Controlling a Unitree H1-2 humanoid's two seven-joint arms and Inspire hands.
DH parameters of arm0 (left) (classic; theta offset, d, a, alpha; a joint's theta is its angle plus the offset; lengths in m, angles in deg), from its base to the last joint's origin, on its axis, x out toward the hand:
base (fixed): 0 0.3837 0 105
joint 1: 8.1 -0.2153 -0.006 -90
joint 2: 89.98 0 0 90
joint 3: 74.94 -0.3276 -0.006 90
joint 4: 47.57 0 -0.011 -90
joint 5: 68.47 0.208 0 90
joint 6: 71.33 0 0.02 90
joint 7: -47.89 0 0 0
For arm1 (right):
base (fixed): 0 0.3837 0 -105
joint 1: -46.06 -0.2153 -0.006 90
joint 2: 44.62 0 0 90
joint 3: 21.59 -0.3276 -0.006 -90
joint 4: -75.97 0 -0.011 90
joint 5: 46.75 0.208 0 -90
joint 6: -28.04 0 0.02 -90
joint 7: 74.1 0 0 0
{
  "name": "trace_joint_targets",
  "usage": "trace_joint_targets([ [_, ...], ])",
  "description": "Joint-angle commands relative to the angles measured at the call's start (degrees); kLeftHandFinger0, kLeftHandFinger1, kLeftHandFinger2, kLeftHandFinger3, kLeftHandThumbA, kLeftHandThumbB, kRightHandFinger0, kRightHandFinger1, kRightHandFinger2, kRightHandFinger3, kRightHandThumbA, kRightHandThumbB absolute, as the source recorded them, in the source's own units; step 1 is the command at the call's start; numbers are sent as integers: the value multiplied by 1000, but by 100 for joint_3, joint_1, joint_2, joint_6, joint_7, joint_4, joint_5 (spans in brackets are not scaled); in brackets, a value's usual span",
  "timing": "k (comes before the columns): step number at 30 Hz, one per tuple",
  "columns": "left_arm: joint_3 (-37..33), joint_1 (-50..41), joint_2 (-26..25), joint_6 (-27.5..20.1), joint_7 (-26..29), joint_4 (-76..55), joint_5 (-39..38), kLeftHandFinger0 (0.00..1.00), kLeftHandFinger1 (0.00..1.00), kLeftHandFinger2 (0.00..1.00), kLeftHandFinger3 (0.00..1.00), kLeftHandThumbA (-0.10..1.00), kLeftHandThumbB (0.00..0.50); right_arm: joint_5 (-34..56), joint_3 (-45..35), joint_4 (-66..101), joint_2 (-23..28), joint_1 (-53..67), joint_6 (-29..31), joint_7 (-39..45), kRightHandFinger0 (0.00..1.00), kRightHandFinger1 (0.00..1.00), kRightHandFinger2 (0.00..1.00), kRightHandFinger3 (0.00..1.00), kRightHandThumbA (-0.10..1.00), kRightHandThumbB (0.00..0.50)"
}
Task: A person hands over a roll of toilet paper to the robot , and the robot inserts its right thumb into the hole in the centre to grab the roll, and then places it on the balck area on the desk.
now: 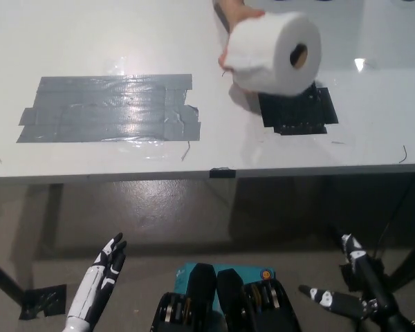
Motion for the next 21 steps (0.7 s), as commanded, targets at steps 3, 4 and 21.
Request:
trace_joint_targets([
  [3, 52, 147, -50, -257, 115, -14, 80, 1000, 1000, 1000, 1000, 1000, 130, 167, -385, 903, 73, -334, -267, -68, 1000, 1000, 1000, 1000, 829, 284],
  [4, 61, 143, -46, -248, 113, -26, 68, 1000, 1000, 1000, 1000, 1000, 133, 99, -432, 1022, 144, -440, -320, -56, 1000, 1000, 1000, 1000, 812, 271],
  [21, 103, 259, -14, -241, 83, -23, 26, 1000, 1000, 1000, 1000, 1000, 133, -142, -566, -694, 1129, -3503, -988, 330, 1000, 1000, 1000, 1000, 887, 270],
])
